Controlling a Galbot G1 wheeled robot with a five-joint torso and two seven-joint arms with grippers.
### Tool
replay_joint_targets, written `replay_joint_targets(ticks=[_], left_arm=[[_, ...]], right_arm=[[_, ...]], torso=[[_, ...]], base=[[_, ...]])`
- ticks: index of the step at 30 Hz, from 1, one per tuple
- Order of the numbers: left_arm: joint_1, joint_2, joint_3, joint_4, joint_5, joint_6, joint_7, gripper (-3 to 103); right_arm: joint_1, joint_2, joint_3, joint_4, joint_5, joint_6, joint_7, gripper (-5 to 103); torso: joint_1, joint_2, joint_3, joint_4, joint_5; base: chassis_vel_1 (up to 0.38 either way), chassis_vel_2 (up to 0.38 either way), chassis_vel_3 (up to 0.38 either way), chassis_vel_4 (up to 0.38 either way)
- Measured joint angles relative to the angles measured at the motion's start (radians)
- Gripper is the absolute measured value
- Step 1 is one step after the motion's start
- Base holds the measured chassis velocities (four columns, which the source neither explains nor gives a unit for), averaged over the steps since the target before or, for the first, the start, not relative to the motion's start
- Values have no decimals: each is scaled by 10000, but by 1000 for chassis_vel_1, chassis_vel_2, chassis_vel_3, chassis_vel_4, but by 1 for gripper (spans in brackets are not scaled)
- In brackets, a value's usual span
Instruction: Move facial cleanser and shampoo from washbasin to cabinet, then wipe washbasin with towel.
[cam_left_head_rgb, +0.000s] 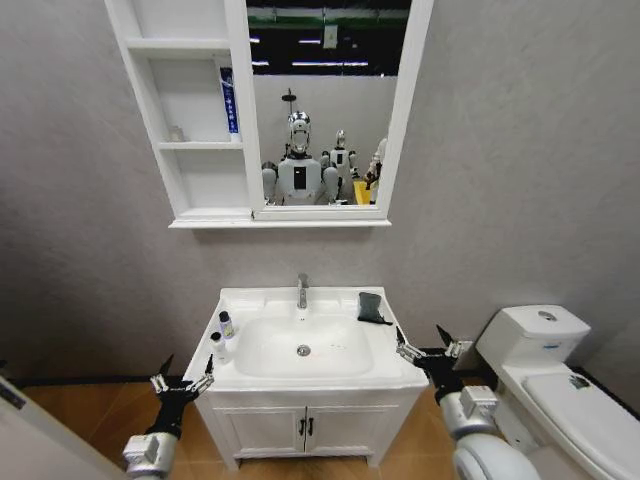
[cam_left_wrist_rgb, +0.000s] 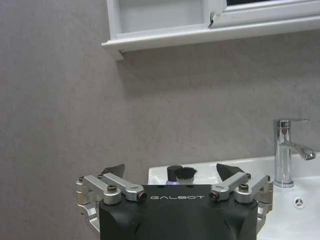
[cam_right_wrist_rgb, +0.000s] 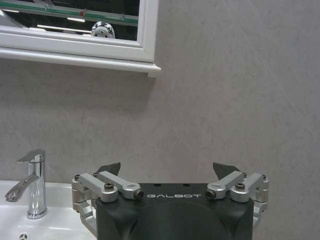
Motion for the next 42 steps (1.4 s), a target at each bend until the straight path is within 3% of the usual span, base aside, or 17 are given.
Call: replay_joint_targets(ticks=[12, 19, 30, 37, 41, 42], left_arm=[[-1172, 528, 550, 1478, 15, 453, 104, 100], [-1999, 589, 1203, 2267, -61, 871, -160, 100], [-2864, 822, 1000, 3279, -276, 979, -226, 100], [-2963, 865, 1030, 3311, -480, 1122, -238, 101], [-3005, 864, 1092, 3285, -523, 1137, -238, 98], [-3032, 860, 1120, 3284, -536, 1138, -238, 88]], right_arm=[[1062, -435, -44, -572, 459, -366, 113, 100], [1135, -548, 9, -797, 570, -358, 126, 100], [1242, -761, 58, -750, 841, -403, 216, 100], [1117, -702, 45, -672, 815, -418, 314, 100], [1066, -626, 19, -654, 717, -418, 321, 100], [1036, -573, 10, -641, 677, -418, 322, 100]], torso=[[-1, 0, 0, 2, 0], [-1, 0, 0, 0, 0], [-2, 0, -1, 1, 0], [-3, 0, -1, 2, -1], [-2, 0, -1, 2, 0], [-2, 0, -1, 1, 0]], base=[[0, 0, 0, 0], [0, 0, 0, 0], [0, 0, 0, 0], [0, 0, 0, 0], [0, 0, 0, 0], [0, 0, 0, 0]])
